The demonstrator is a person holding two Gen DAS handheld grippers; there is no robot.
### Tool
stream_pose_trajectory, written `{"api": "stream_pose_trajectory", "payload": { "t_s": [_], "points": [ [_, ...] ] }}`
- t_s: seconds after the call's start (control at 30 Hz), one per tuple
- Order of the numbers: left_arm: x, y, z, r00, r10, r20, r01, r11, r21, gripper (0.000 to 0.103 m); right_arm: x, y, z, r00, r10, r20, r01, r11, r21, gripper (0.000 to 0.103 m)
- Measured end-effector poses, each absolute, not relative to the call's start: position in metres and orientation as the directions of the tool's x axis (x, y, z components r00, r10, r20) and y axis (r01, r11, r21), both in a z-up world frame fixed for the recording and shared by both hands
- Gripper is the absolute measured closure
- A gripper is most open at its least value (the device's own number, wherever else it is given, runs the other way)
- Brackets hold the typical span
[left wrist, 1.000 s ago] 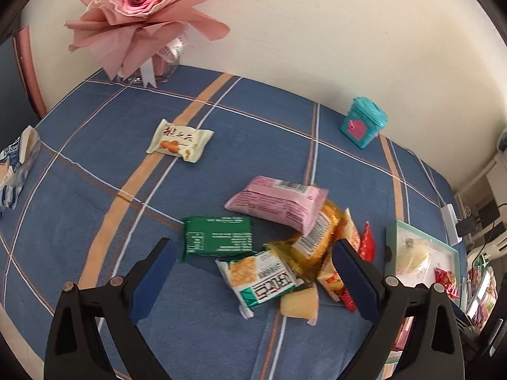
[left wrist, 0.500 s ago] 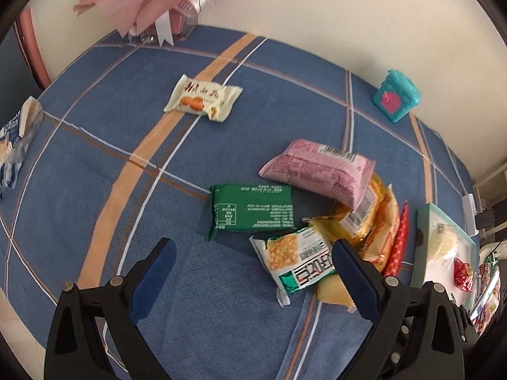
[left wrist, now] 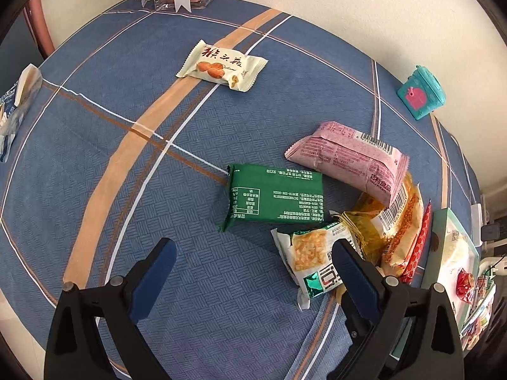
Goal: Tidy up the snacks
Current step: 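Grasp the white-green cracker pack with the left tool while the right grasps the yellow jelly cup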
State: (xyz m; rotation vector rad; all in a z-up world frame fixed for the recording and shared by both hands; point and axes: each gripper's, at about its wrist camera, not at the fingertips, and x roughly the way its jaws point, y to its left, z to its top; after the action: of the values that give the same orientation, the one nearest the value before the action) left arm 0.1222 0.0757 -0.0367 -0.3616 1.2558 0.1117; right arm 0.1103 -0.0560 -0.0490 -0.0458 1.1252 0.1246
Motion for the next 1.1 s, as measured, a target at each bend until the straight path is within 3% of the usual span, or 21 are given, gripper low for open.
{"api": "stream_pose_trajectory", "payload": {
  "t_s": [0.3,0.53,1.1],
  "points": [
    [0.128,0.071,-0.034,0.307,-0.137,-0.942,-0.266,0.938,-0.222,0.004,0.110,-0.043,-0.055,0.430,0.040,-0.902,-0.163,0.986,-0.034,0.038],
    [0.136,0.051,-0.034,0.301,-0.164,-0.939,-0.225,0.945,-0.237,0.004,0.110,-0.054,-0.054,0.409,0.079,-0.909,-0.155,0.988,0.016,0.048],
    [0.156,0.023,-0.061,0.255,-0.114,-0.960,-0.192,0.967,-0.166,0.004,0.108,-0.072,-0.059,0.377,0.102,-0.920,-0.148,0.988,0.049,0.048]
  ]
}}
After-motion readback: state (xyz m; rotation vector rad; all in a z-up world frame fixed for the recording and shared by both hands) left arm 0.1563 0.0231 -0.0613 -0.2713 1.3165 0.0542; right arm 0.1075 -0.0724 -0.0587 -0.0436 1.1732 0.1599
